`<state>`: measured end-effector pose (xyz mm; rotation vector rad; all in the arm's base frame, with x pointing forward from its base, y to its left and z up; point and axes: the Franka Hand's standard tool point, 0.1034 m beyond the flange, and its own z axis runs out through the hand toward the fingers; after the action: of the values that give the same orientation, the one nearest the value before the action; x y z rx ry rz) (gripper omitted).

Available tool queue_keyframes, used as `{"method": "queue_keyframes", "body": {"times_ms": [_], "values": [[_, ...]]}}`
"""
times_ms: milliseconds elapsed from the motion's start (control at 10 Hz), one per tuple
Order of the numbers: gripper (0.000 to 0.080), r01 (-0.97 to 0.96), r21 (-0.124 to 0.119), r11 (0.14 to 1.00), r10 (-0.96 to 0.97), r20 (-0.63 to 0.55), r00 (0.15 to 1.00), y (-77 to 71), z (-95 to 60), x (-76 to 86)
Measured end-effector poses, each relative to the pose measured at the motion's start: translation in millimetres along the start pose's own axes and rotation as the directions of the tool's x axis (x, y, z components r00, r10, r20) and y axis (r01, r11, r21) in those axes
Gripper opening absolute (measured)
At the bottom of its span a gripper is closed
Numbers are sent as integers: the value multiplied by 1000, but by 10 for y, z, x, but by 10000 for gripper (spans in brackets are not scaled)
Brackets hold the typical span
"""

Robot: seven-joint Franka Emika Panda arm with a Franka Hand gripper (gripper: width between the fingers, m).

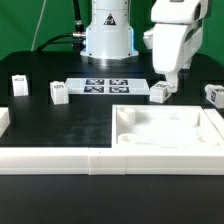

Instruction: Assemble one leg

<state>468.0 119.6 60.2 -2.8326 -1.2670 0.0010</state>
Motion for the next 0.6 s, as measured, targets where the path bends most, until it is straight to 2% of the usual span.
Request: {"method": "queue_keyframes", "body": {"times_ms": [100,300,600], "values": [[649,-155,10,988,155,7,988,-138,21,27],[649,-411,26,911,411,9,912,-324,26,149],[649,-665,41,746,665,19,747,-639,28,376]]}}
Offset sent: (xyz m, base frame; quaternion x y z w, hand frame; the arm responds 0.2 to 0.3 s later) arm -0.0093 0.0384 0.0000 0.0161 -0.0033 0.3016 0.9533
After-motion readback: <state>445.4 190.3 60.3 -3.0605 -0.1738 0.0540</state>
